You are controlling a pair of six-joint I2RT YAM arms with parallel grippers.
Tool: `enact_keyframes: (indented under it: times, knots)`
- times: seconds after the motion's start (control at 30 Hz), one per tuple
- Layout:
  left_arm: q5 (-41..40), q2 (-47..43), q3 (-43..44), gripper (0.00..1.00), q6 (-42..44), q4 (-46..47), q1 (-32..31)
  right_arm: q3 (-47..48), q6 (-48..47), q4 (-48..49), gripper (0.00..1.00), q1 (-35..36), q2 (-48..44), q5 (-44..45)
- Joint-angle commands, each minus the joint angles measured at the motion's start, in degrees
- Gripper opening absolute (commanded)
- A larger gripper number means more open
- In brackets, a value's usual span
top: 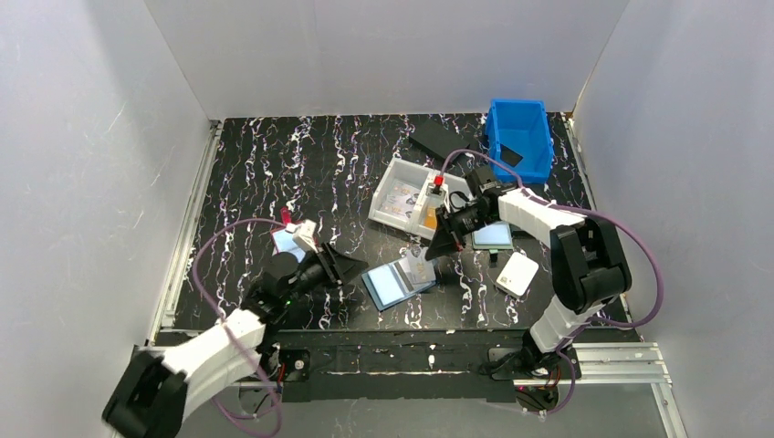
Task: Take the credit cards out of the card holder
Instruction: Remove the credit card from the card holder, then place the credit card in the storage box.
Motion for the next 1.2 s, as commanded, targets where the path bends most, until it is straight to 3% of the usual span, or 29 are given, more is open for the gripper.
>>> enact_keyframes:
  times: [0.0, 0.07, 0.1, 0.2, 0.27, 0.5, 0.63, 0.77, 0.9, 0.97, 1.07, 1.1, 1.17]
  knots:
    - [-9.2, -21.1, 2.0, 0.52, 8.7, -24.0, -0.3, 1.2, -3.2, -2.2, 0.01, -1.7, -4.0, -6.8]
    - [-11.5, -28.4, 0.2, 0.86, 6.6, -24.7, -0.2, 0.6, -2.7, -1.2, 0.01, -2.7, -5.4, -8.1]
    - [-11.9, -31.4, -1.1, 0.97, 4.9, -23.5, -0.1, 0.3, -2.4, -0.6, 0.01, -3.5, -6.3, -8.8]
    - [-7.7, -35.2, -4.2, 0.98, 2.5, -14.8, 0.0, -0.9, 2.1, 3.3, 0.01, -7.1, -9.0, -11.5]
    - [-3.3, -33.0, -2.8, 0.98, 3.3, -12.1, 0.0, -2.1, 7.1, 8.0, 0.01, -9.7, -11.2, -13.7]
    - [4.3, -12.3, 9.0, 0.97, 7.9, -7.6, -3.0, -6.2, 25.8, 27.0, 0.01, -12.1, -15.5, -14.5]
    - [2.7, 0.2, 17.0, 0.96, 12.6, -5.8, -8.2, -5.2, 29.5, 27.6, 0.01, -12.1, -15.4, -15.1]
    - [4.4, 12.2, 24.4, 0.84, 14.8, -3.0, -10.8, -4.7, 29.4, 26.2, 0.01, -12.2, -15.9, -16.3]
    - [3.8, 21.1, 28.8, 0.8, 14.6, 1.3, -11.6, -6.1, 29.2, 26.3, 0.01, -12.1, -17.4, -17.1]
    - [6.6, 28.4, 34.2, 0.67, 14.0, 2.6, -11.6, -6.5, 28.6, 26.4, 0.01, -12.1, -17.3, -18.1]
    - [9.9, 32.0, 37.1, 0.49, 12.9, 4.2, -11.6, -7.1, 27.9, 26.1, 0.01, -12.2, -17.1, -18.4]
    - [12.0, 33.1, 37.8, 0.36, 12.2, 5.3, -11.6, -7.4, 27.7, 26.1, 0.01, -12.1, -17.0, -18.2]
    - [16.3, 35.1, 37.9, 0.0, 10.3, 8.4, -11.3, -7.5, 27.5, 26.3, 0.01, -12.2, -16.5, -16.6]
